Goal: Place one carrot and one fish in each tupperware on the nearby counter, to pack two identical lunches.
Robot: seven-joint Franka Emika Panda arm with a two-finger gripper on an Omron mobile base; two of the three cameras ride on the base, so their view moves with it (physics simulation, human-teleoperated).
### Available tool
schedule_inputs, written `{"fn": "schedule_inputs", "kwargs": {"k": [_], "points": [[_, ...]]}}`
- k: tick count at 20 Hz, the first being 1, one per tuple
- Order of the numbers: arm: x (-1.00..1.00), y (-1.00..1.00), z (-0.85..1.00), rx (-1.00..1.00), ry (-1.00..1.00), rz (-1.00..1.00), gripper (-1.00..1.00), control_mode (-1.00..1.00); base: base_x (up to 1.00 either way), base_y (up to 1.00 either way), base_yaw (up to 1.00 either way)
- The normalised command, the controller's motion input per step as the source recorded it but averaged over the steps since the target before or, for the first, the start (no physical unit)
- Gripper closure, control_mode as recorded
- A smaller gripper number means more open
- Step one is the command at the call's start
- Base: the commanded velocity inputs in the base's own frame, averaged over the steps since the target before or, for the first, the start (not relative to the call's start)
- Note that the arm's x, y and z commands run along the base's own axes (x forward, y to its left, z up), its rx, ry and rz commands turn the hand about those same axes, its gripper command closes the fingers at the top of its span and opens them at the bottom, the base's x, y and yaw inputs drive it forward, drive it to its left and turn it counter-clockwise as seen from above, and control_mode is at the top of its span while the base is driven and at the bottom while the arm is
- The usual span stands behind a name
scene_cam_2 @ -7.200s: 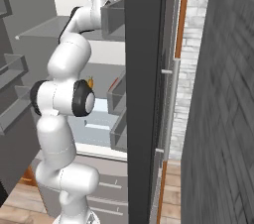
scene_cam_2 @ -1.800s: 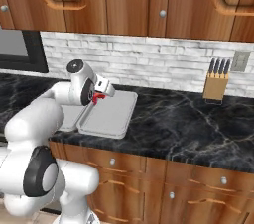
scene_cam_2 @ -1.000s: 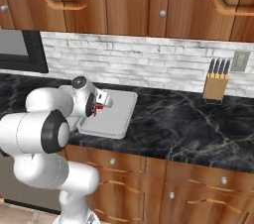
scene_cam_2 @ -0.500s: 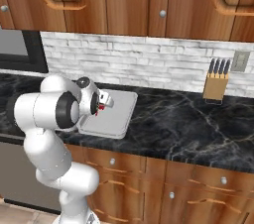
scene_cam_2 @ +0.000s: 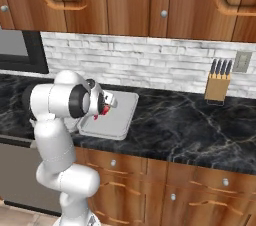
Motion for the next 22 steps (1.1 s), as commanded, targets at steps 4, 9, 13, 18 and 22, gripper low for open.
{"fn": "schedule_inputs", "kwargs": {"k": [4,9,13,18,22], "points": [[-0.69,0.00,0.66,0.00,0.00,0.00,-1.00,-1.00,0.00,0.00,0.00],[-0.98,-0.23,0.83,0.00,-0.02,0.00,-1.00,-1.00,0.00,0.00,0.00],[-1.00,-0.11,0.99,0.02,-0.03,0.00,-1.00,-1.00,0.00,0.00,0.00],[-0.95,0.00,1.00,0.05,-0.06,0.02,-1.00,-1.00,0.00,0.00,0.00],[-0.98,-0.22,0.98,0.02,0.00,0.00,-1.00,-1.00,0.00,0.00,0.00]]}}
